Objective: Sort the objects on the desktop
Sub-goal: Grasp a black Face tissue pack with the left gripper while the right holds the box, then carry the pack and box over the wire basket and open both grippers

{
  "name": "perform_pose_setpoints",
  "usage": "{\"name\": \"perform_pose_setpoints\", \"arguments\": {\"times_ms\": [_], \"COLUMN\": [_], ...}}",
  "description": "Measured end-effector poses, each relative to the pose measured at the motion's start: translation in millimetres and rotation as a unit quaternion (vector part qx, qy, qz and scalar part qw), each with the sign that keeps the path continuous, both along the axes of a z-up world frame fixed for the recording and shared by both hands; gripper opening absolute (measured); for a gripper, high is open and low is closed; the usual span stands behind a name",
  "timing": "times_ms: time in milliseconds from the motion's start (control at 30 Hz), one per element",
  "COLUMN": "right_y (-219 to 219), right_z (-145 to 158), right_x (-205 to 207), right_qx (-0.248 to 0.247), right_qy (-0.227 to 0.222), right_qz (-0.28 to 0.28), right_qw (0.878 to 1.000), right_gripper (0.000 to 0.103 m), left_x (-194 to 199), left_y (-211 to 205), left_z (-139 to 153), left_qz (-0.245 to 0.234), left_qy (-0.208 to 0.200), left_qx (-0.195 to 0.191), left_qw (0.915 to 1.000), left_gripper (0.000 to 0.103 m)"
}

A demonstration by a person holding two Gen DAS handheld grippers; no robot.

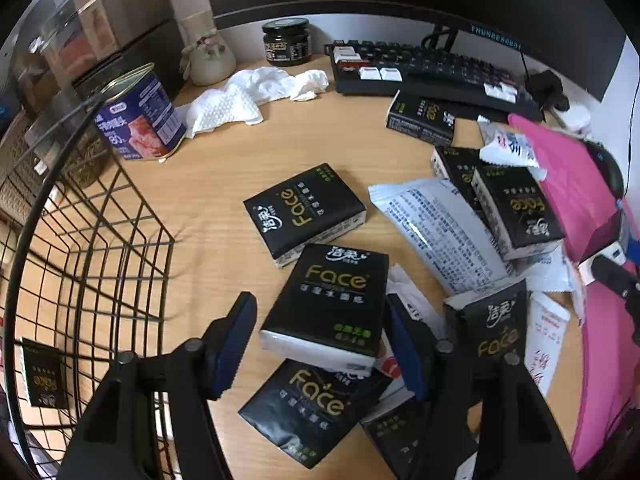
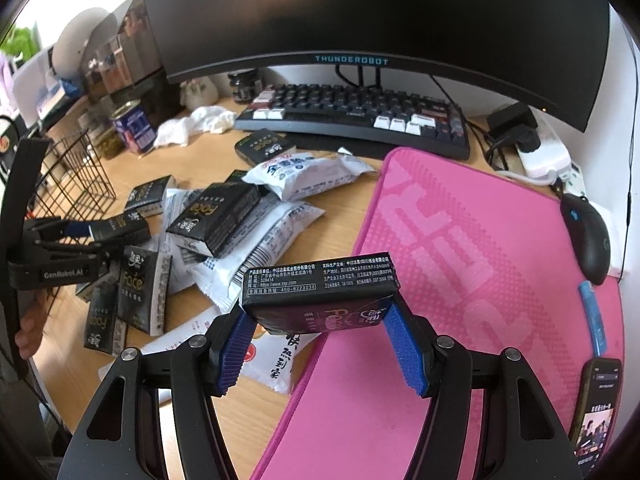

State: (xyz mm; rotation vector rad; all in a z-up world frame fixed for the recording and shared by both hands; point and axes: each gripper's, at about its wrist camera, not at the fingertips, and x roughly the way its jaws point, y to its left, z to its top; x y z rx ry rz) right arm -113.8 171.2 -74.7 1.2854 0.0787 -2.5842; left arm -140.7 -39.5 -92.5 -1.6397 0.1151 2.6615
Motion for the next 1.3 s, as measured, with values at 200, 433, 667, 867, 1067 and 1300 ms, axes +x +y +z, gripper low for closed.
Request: {"name": "perform_pose_setpoints", "arguments": {"times_ms": [200, 433, 667, 867, 1067, 1300], "right_y": [0.4, -5.0, -19.7, -55.5, -118.5, -231.9], "right_z": [-0.9, 4.5, 26.3, 48.3, 80.5, 113.2], "right_x": [-1.0, 5.0, 21.2, 35.0, 44.5, 54.7], "right_qx": [0.001, 0.005, 0.003, 0.012, 0.004, -0.003], "right_qy": [-0.002, 0.005, 0.028, 0.048, 0.073, 0.089], "right_qz": [-0.001, 0.008, 0.024, 0.064, 0.131, 0.246], "right_qw": [1.000, 1.000, 0.999, 0.997, 0.989, 0.965], "right_gripper": [0.063, 0.063, 0.063, 0.063, 0.063, 0.063], "left_x": [2.7, 15.6, 37.7, 66.7, 98.0, 138.4], "left_y": [-0.8, -2.2, -6.6, -23.9, -64.6, -129.5], "left_z": [1.2, 21.1, 55.2, 90.2, 119.7, 131.7], "left_qz": [0.003, 0.003, 0.007, 0.021, 0.061, 0.136], "left_qy": [0.002, 0.022, 0.054, 0.090, 0.120, 0.133], "left_qx": [-0.004, 0.004, 0.005, 0.009, 0.012, -0.004], "left_qw": [1.0000, 0.9998, 0.9985, 0.9956, 0.9909, 0.9818], "left_gripper": [0.052, 0.052, 0.052, 0.052, 0.052, 0.052]}}
